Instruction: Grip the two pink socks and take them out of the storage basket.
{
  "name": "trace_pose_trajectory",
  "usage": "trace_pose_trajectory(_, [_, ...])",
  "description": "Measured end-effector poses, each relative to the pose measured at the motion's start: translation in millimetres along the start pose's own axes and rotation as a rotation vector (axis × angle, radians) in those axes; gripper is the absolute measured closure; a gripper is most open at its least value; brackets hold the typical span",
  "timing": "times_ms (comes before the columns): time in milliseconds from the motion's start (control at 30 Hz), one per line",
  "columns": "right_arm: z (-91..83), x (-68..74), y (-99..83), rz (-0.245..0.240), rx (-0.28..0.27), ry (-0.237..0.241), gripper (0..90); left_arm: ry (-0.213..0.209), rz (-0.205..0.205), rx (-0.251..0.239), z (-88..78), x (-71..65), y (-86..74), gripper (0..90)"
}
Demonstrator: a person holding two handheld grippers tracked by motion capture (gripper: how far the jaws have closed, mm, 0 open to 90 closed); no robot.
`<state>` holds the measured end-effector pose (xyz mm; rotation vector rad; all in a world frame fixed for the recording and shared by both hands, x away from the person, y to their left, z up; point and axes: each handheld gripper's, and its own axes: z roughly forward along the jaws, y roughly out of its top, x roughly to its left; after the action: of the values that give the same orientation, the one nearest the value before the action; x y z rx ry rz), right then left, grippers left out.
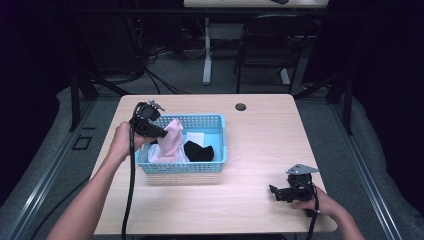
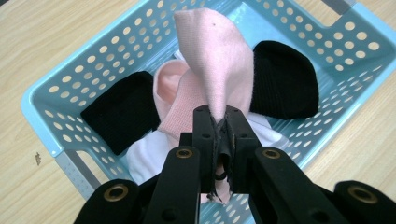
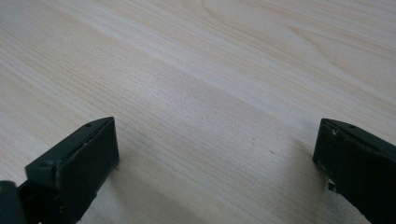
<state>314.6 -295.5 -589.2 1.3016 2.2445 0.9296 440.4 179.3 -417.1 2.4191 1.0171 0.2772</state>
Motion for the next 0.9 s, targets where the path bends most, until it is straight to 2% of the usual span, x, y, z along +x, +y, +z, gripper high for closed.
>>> trace_pose_trajectory(900, [-0.1,-0.2,0.0,-0.003,0.002,-0.002,0.0,-0.022,0.027,0.018,-38.3,6.0,20.7,84.5])
